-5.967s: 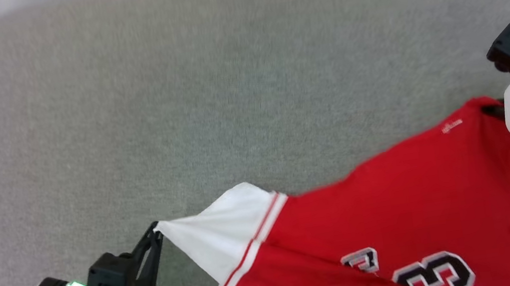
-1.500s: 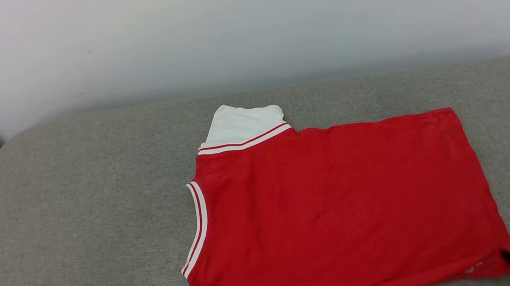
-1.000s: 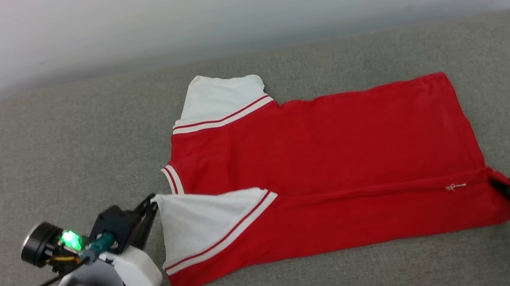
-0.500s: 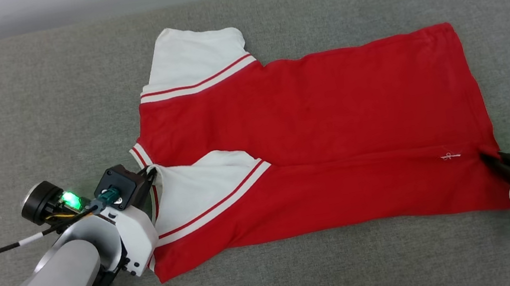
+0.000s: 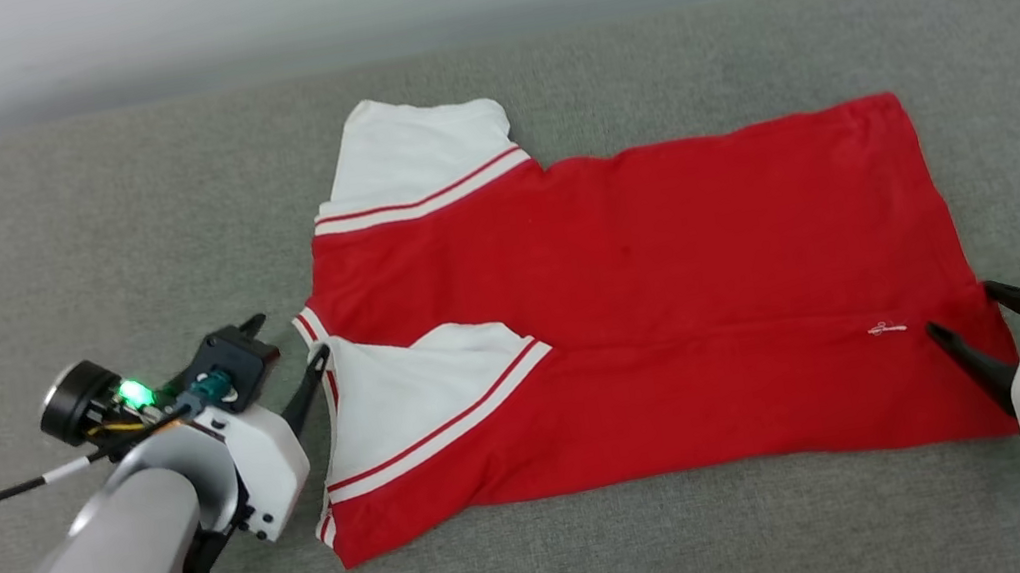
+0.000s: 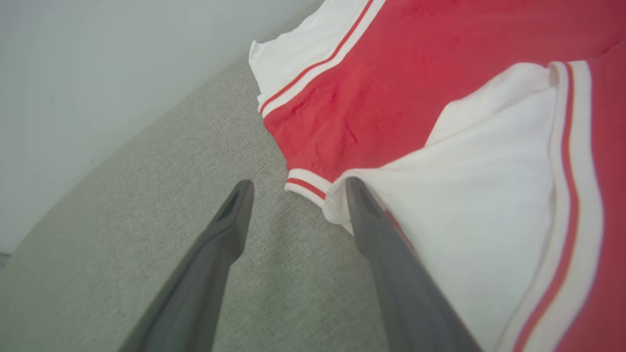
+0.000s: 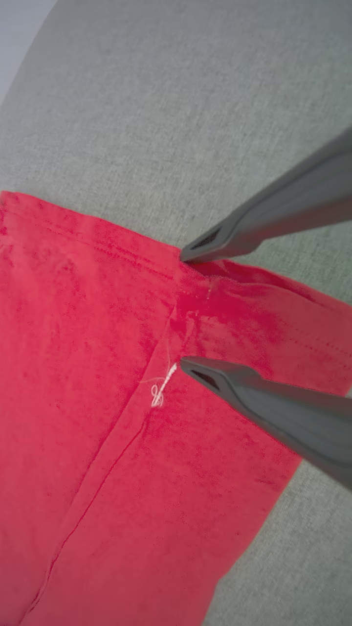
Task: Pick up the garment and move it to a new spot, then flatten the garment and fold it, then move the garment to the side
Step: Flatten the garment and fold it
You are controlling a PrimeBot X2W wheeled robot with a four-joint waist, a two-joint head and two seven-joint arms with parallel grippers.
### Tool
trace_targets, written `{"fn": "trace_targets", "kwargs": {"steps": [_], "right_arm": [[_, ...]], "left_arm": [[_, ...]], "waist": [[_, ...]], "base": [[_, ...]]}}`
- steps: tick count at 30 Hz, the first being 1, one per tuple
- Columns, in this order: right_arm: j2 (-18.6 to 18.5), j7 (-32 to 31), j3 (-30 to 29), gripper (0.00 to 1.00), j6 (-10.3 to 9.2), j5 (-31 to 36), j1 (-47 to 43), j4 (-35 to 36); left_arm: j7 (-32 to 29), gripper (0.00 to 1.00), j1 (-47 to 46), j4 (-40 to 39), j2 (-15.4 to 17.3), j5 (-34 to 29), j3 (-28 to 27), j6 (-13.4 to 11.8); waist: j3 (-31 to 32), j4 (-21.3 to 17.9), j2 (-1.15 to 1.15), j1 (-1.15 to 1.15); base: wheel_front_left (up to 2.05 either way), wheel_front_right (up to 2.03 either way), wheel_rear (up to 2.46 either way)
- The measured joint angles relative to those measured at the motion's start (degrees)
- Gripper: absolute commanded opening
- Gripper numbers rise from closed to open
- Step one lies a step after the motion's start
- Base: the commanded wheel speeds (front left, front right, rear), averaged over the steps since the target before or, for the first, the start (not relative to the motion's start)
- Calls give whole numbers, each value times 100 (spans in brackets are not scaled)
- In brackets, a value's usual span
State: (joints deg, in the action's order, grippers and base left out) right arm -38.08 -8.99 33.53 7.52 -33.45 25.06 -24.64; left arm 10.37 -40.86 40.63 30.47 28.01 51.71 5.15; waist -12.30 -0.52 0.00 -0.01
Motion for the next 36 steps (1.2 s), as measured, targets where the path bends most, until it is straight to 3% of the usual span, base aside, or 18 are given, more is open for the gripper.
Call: {"fn": "trace_targets", "kwargs": {"steps": [7,23,31,36], "right_arm": [[-96,152,-129,100,0,-42,-279,158],[51,80,-290,100,0,96,-388,375],[97,33,-225,100,0,126,-254,405],[140,38,-177,100,0,147,-152,412]], "left_arm": [[-443,100,-313,-372,307,124,-22,83],[-4727,100,-808,-1670,597,2127,253,218],[-6224,100,-797,-1948,648,2869,468,219],[-6604,100,-697,-2071,682,2920,677,215]], "waist": [[439,91,0,0],[554,67,0,1],[350,-106,0,0],[180,-211,0,0]], "base": [[0,0,0],[0,0,0],[0,0,0],[0,0,0]]}}
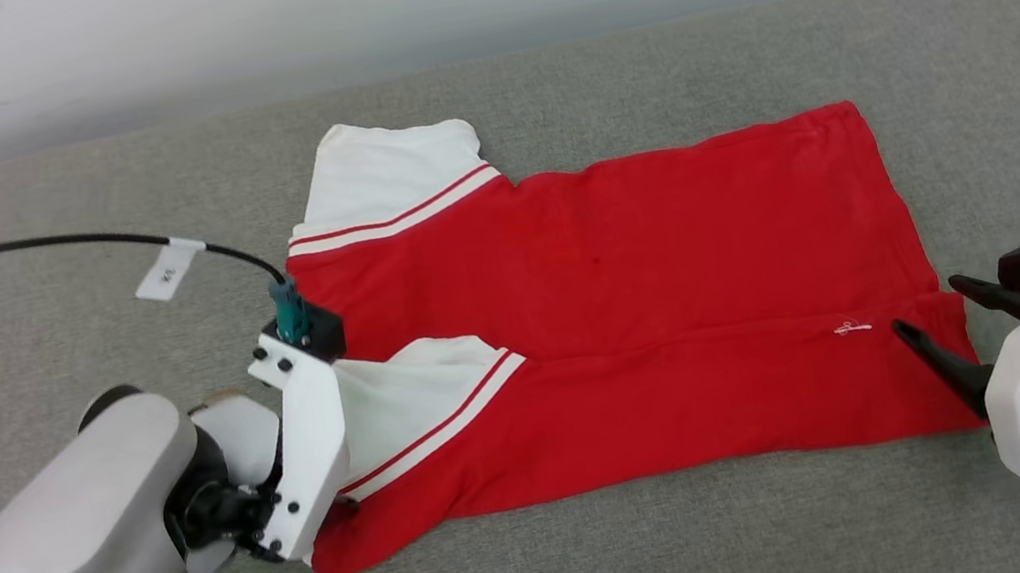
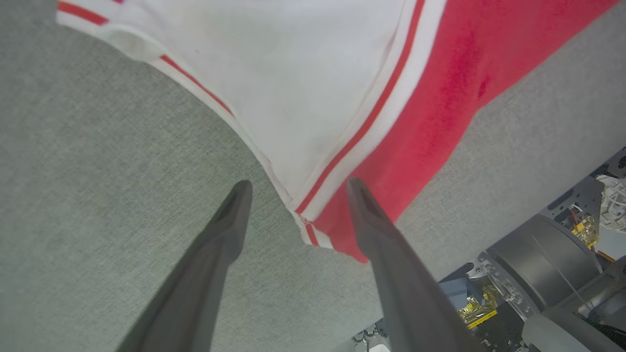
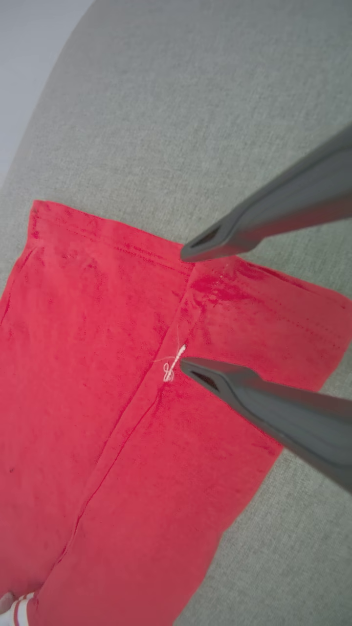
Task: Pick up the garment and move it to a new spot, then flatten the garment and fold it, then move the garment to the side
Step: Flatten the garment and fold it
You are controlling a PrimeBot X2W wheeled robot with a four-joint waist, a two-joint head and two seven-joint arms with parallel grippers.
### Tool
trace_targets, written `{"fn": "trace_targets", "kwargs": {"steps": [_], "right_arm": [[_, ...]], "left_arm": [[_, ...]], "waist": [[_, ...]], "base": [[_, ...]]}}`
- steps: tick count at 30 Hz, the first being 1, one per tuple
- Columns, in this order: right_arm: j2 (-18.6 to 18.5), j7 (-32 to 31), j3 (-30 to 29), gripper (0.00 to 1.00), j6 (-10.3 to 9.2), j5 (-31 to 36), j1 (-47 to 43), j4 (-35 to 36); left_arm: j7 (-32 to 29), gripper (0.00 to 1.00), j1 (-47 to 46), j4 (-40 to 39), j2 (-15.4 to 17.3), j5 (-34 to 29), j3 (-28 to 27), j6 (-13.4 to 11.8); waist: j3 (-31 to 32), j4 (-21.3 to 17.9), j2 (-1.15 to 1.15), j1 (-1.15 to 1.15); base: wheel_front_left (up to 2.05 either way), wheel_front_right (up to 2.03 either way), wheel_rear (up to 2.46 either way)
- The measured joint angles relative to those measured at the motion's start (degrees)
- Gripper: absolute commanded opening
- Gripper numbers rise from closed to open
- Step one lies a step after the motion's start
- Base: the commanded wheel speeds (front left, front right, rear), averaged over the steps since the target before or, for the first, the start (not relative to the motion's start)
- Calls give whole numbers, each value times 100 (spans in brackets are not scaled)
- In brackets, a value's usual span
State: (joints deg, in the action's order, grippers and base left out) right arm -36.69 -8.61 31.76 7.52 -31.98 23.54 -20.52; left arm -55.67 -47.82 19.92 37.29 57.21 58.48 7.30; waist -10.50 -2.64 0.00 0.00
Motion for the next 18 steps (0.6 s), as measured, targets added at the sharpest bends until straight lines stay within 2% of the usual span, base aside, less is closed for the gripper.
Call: {"fn": "trace_targets", "kwargs": {"steps": [11,12,13,14,18], "right_arm": [[69,43,137,100,0,20,186,-40],[68,41,145,100,0,16,211,-41],[65,22,153,100,0,11,235,-43],[53,1,158,100,0,4,247,-42],[-165,-149,212,100,0,-34,365,14]], "left_arm": [[-141,100,146,22,167,-148,394,2],[-119,71,146,21,168,-149,411,2],[-81,31,146,16,170,-152,442,2],[-58,0,148,13,174,-151,469,2],[105,0,207,-83,203,-100,595,4]], "waist": [[-297,-204,0,0],[-289,-208,0,1],[-271,-207,0,0],[-247,-204,0,0],[-92,-177,0,0]], "base": [[0,0,0],[0,0,0],[0,0,0],[0,0,0],[0,0,0]]}}
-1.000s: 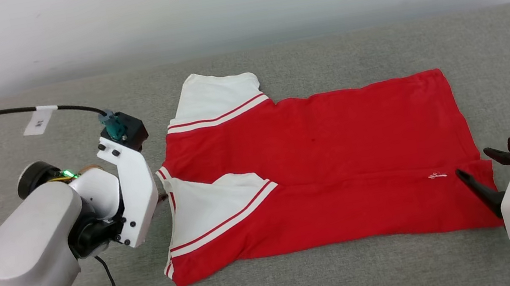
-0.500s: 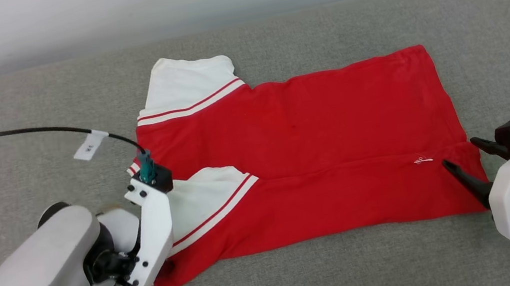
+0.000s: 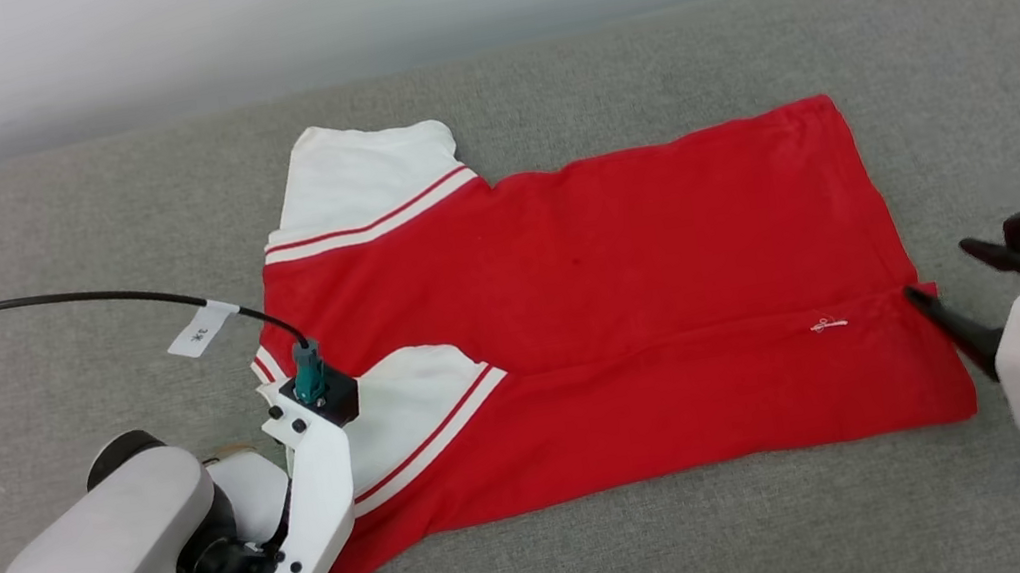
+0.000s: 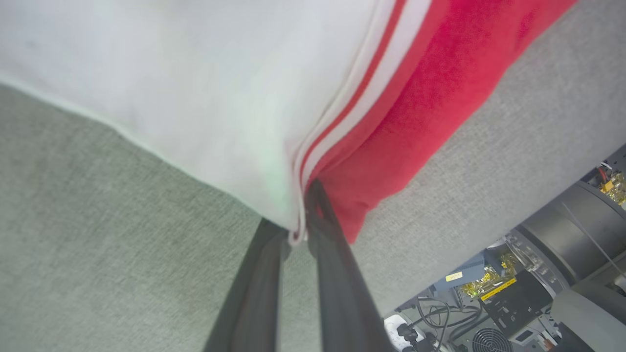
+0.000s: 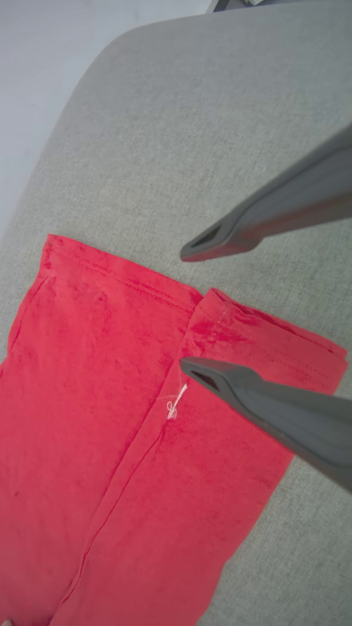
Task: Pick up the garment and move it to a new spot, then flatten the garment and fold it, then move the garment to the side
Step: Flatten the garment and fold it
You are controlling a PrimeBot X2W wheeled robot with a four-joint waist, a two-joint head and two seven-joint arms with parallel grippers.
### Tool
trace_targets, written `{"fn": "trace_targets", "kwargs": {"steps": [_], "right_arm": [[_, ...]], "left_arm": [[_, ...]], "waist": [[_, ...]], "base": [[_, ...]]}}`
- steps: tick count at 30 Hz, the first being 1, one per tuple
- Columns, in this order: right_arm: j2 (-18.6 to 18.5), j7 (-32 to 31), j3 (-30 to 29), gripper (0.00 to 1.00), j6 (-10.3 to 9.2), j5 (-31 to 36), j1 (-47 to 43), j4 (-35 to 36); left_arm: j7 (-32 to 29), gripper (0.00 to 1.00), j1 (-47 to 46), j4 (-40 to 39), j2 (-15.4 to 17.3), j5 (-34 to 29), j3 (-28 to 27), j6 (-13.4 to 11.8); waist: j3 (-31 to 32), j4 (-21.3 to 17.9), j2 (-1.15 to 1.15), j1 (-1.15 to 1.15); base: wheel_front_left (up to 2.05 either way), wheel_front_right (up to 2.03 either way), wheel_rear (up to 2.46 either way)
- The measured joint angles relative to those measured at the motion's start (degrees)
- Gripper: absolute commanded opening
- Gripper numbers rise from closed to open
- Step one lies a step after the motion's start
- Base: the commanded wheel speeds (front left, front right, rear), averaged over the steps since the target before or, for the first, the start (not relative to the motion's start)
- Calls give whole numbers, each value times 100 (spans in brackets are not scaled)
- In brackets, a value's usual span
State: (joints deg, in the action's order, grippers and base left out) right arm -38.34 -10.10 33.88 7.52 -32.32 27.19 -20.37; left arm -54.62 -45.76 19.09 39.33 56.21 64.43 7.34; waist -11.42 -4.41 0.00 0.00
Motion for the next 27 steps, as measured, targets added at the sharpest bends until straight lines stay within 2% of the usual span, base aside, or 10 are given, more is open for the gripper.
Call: {"fn": "trace_targets", "kwargs": {"steps": [3,6,11,13,16,19,27], "right_arm": [[-326,-326,149,100,0,-93,162,196],[-721,-926,405,100,0,-372,325,478],[-1361,-2294,906,100,0,-1057,646,931],[-1506,-2797,1031,100,0,-1340,748,996],[-1539,-3446,1158,100,0,-1659,821,972],[-1426,-3773,1200,100,0,-1789,840,845],[-829,-3731,1280,100,-1,-1789,778,147]], "left_arm": [[155,0,56,-73,35,65,0,0],[265,0,53,-233,133,65,52,0],[407,0,-62,-461,252,78,90,0],[421,0,-105,-548,269,77,110,0],[441,0,-185,-668,281,42,138,0],[449,0,-272,-781,274,-20,188,1],[522,0,-487,-898,237,-93,299,1]], "waist": [[145,37,0,0],[267,95,0,0],[331,217,0,0],[304,253,0,0],[210,301,0,0],[81,353,0,0],[-305,512,0,0]], "base": [[0,0,0],[0,0,0],[0,0,0],[0,0,0],[0,0,0],[0,0,0],[0,0,0]]}}
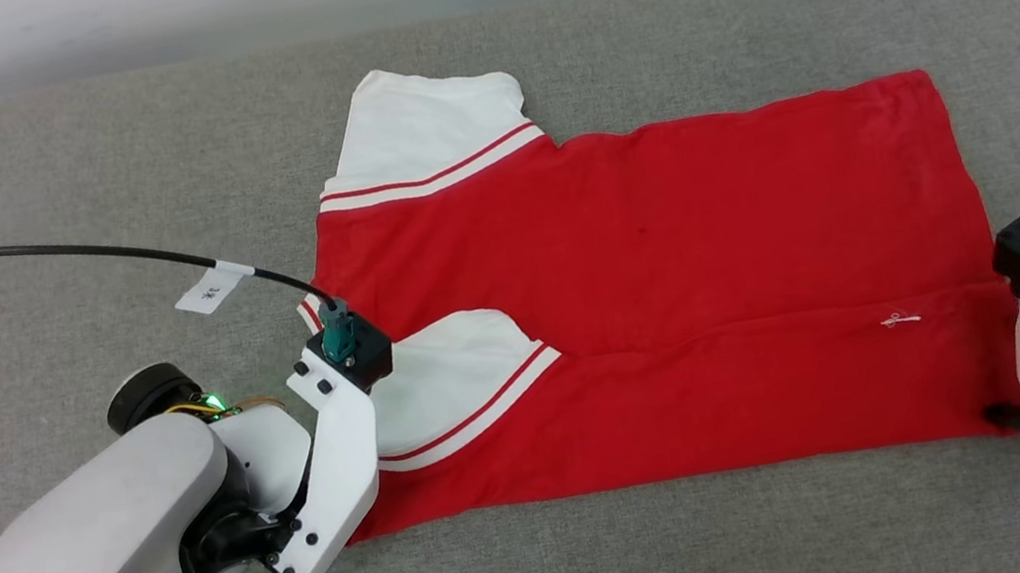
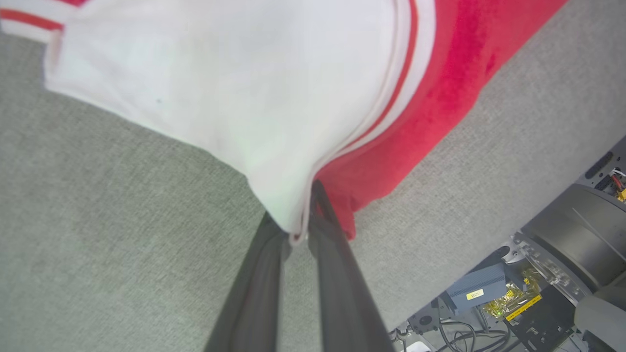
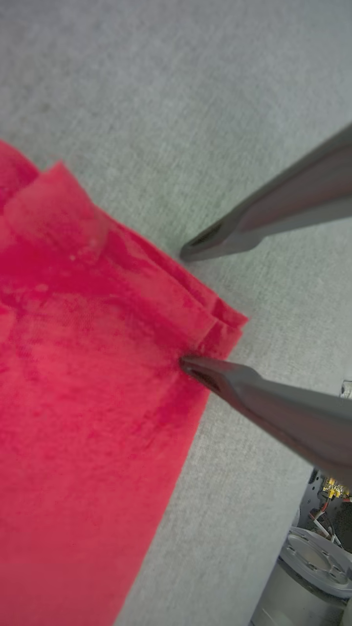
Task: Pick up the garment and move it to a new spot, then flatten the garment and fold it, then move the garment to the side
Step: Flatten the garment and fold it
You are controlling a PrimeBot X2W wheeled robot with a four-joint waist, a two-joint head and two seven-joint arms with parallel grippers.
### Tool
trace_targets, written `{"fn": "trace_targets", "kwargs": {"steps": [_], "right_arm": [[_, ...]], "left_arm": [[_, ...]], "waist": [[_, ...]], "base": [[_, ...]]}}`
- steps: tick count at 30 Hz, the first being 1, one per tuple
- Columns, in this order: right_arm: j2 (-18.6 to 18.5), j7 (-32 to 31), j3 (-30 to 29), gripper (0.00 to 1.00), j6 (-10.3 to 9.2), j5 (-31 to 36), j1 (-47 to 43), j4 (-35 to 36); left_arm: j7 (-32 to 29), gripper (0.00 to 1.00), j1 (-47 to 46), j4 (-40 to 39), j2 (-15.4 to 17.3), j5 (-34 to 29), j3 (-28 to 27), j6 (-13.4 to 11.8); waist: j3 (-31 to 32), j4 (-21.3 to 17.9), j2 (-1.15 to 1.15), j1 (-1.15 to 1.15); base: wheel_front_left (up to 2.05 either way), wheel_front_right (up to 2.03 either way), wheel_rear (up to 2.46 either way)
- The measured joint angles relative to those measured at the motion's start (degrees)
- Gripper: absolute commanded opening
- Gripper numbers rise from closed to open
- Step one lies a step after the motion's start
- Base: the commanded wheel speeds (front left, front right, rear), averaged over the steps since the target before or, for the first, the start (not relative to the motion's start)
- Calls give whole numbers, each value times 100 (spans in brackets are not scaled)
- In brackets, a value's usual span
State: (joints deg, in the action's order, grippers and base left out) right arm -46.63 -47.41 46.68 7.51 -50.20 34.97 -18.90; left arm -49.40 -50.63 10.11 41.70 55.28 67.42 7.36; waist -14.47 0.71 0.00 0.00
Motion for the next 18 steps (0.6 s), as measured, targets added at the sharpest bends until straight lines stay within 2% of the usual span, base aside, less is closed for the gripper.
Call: {"fn": "trace_targets", "kwargs": {"steps": [6,7,8,12,18], "right_arm": [[66,280,216,100,-7,-36,-8,-142],[45,353,296,58,-13,8,5,-111],[20,437,383,0,-13,55,24,-52],[-26,703,635,0,-11,16,34,154],[-374,1105,750,0,0,-138,13,452]], "left_arm": [[102,0,-23,49,8,24,77,0],[127,0,-20,67,9,42,90,0],[153,0,-14,86,16,45,103,0],[274,0,94,149,70,120,161,0],[416,0,314,179,138,277,237,0]], "waist": [[-80,29,0,0],[-64,16,0,0],[-40,3,0,0],[107,-66,0,0],[447,-150,0,0]], "base": [[0,0,0],[0,0,0],[0,0,0],[0,0,0],[0,0,0]]}}
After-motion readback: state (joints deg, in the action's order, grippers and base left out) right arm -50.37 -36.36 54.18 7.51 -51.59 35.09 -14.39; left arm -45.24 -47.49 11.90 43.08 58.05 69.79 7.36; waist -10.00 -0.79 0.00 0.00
